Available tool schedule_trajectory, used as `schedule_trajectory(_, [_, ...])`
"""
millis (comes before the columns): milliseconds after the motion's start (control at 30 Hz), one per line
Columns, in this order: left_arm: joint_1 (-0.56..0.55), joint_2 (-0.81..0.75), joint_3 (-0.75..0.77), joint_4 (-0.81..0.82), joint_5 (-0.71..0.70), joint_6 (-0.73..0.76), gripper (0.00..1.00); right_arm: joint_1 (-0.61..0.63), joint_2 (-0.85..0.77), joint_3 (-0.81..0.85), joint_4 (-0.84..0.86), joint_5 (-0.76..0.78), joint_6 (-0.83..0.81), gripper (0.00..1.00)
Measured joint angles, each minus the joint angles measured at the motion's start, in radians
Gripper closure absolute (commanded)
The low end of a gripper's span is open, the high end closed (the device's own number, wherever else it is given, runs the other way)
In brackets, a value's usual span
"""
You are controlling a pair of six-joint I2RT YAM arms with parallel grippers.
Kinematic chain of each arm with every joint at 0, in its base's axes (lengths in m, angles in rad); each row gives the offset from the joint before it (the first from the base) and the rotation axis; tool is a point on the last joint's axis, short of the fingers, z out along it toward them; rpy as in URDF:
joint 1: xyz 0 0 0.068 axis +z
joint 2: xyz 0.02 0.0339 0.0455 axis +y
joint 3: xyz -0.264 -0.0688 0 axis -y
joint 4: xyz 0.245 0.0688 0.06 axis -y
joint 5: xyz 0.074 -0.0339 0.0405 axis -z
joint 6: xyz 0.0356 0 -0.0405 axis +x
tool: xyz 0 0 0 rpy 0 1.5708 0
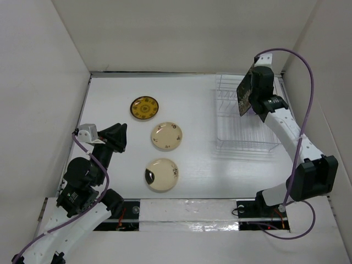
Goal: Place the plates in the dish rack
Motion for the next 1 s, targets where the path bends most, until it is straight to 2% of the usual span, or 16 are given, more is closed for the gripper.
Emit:
schedule_trajectory(233, [0.000, 0.013, 0.000, 0.000, 0.001, 0.000, 0.74, -0.029, 0.082, 0.025, 0.028, 0.003, -0.094, 1.00])
schedule_trajectory(567, [0.000, 0.048, 0.000, 0.000, 0.004, 0.000, 0.74, -0.020, 0.095, 0.028, 0.102, 0.078, -0.159, 1.00])
schedule_trajectory(833, [0.000, 0.062, 0.000, 0.000, 0.004, 0.000, 0.74, -0.013, 0.165, 0.035, 0.124, 0.083, -0.146, 1.00])
schedule_trajectory(967, [0.000, 0.066, 0.000, 0.000, 0.004, 0.000, 0.74, 0.008, 0.187, -0.010, 0.164, 0.085, -0.127, 1.00])
schedule_trajectory(1000, [0.000, 0.068, 0.000, 0.000, 0.004, 0.000, 0.74, 0.016, 0.187, -0.028, 0.177, 0.087, -0.122, 0.97])
